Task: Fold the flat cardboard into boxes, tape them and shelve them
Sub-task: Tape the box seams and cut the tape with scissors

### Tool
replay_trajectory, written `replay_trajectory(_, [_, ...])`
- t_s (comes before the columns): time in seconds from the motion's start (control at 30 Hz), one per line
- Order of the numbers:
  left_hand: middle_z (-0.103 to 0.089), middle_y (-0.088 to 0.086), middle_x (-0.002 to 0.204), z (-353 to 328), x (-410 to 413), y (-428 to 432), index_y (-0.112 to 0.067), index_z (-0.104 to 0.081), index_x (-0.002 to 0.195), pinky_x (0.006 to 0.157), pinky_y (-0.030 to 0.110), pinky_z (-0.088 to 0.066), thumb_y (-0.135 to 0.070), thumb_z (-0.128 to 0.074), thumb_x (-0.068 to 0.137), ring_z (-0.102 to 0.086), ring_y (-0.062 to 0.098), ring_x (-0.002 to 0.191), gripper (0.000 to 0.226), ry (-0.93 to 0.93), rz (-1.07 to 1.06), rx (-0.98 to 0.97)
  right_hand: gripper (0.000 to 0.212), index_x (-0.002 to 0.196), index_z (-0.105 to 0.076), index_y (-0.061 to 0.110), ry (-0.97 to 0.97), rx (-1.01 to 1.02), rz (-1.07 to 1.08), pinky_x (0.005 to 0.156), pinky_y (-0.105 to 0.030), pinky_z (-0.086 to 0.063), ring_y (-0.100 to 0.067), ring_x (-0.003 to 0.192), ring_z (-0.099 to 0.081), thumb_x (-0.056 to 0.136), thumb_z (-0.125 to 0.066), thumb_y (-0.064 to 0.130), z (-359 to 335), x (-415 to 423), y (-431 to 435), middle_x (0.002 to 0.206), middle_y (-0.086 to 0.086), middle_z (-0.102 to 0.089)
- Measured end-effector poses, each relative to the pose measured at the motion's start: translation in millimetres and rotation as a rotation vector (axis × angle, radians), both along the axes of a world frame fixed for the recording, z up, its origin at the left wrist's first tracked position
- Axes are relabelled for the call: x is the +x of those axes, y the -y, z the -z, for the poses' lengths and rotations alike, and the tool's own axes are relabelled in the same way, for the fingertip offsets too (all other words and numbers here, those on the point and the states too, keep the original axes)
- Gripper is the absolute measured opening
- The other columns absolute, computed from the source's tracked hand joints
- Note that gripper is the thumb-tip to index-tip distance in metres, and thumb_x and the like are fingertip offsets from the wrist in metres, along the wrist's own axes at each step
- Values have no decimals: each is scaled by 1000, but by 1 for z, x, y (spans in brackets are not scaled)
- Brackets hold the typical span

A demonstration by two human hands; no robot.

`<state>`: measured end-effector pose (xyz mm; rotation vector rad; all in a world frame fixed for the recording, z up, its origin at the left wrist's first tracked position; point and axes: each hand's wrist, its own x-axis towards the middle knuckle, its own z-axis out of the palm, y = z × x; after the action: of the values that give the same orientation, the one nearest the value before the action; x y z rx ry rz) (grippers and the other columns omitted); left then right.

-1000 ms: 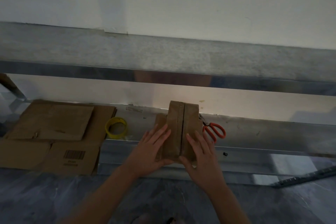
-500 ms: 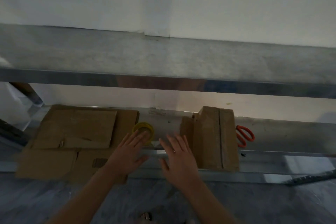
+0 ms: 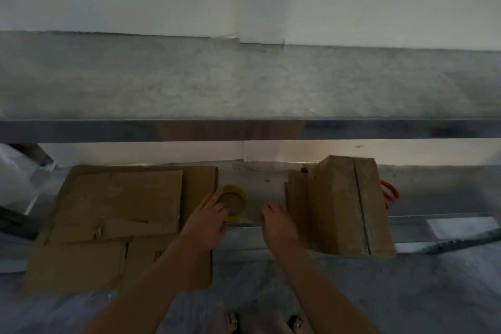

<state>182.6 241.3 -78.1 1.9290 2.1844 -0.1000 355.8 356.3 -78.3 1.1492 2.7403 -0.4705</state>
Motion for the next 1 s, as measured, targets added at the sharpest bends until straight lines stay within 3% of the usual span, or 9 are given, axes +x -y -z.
replay_trajectory(0.17, [-57,4,131,-2,-2,1,-13,-60,119,120,33,-1,-28,-52,96,-19,23,147,28,93,-30,134,22,117,-51,14,-24,-31,12,91,-34,-39,-25,116,-48,97,-44,11,-3,0,3,122,-7,-53])
replay_trajectory(0.23, [-67,11,114,-9,-1,0,-8,-68,103,115,43,-23,-19,-66,87,-49,31,130,20,109,-17,288,20,116,-48,14,-65,-43,56,87,-34,-41,-26,110,-54,97,-43,15,-11,-1,8,119,-8,-56])
replay_trajectory(0.3, [-70,13,105,-13,1,3,-6,-70,97,102,43,-43,-23,-65,87,-63,33,110,20,177,-6,429,16,109,-48,15,-151,-71,107,79,-35,-43,-28,99,-60,96,-44,23,-22,1,14,108,-9,-62])
replay_trajectory(0.4, [-56,7,133,-24,8,14,-7,-61,123,115,35,-29,-41,-42,96,-47,22,128,47,346,-22,433,12,96,-46,22,-257,-121,131,67,-31,-42,-22,83,-60,93,-52,32,-42,9,20,89,0,-61])
replay_trajectory(0.47, [-53,2,134,-31,18,26,-9,-55,130,112,31,-30,-46,-39,96,-40,10,126,53,432,-44,443,15,89,-42,28,-272,-100,111,63,-26,-37,-14,75,-52,93,-54,36,-53,20,22,82,7,-52])
replay_trajectory(0.53, [-57,-1,121,-41,33,39,-13,-53,130,98,29,-40,-53,-41,93,-40,2,110,55,472,-108,430,15,87,-42,29,-271,-68,80,63,-24,-35,-12,75,-48,94,-53,37,-64,34,24,82,9,-48])
replay_trajectory(0.63, [-54,-12,111,-54,59,54,-22,-56,125,86,17,-36,-58,-42,92,-40,-2,98,50,480,-86,469,16,91,-54,25,-234,-48,31,65,-26,-42,-15,84,-57,94,-50,40,-79,58,30,88,5,-58])
replay_trajectory(0.83, [-55,-23,107,-80,121,62,-33,-63,108,85,15,-38,-65,-52,84,-46,-5,99,41,508,-164,530,13,93,-61,25,-254,-160,-24,75,-28,-53,-11,82,-62,94,-56,36,-104,128,36,89,6,-66])
replay_trajectory(1.0, [-52,-30,105,-100,184,43,-42,-56,104,80,11,-39,-69,-58,72,-48,-8,96,42,530,-295,517,13,81,-54,28,-354,-229,12,65,-21,-46,-5,72,-57,89,-64,28,-117,190,13,78,9,-61])
